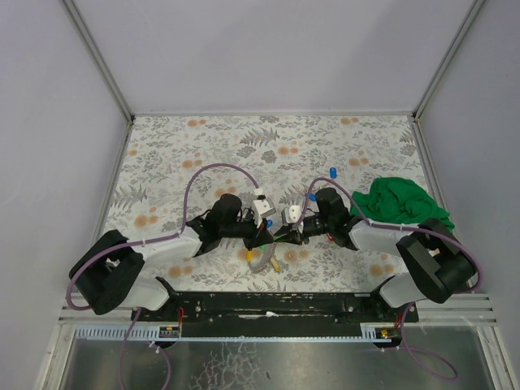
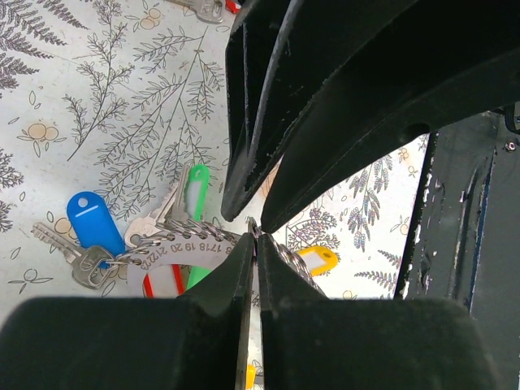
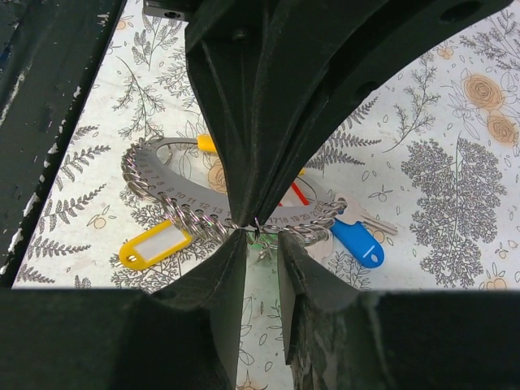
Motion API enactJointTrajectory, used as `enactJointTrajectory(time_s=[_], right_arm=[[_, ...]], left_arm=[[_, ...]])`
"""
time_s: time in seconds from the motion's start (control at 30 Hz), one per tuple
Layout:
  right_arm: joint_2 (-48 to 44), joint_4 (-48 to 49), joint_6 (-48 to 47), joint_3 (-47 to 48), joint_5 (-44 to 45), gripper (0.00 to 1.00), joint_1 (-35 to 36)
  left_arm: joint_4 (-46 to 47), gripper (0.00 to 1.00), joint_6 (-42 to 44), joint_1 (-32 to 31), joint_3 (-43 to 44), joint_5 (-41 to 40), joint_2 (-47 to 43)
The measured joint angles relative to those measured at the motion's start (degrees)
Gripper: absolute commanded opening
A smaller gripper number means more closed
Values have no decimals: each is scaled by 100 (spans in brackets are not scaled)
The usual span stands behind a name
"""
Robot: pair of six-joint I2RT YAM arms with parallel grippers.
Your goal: Put the keys on the keyring
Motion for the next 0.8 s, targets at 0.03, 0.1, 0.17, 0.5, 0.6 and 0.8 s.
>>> enactJointTrajectory(time_s=[0.03,0.1,0.17,0.5,0.6,0.8], right_arm=[[7,4,7,0,-4,27,0],[28,24,15,0,-4,26,0],[68,57,20,2,-17,24,0],[173,188,146,22,-116,0,-2],[173,332,234,-22,-116,0,-2],[173,1163,645,-319,-101,0,-79]], left_arm=[[0,0,0,0,0,0,-4],[2,0,0,-2,0,2,-4],[7,0,0,-2,0,2,-9],[98,7,-11,0,-48,-2,-76],[249,11,-63,0,-188,-116,-186],[789,16,-304,63,-739,-496,-675]])
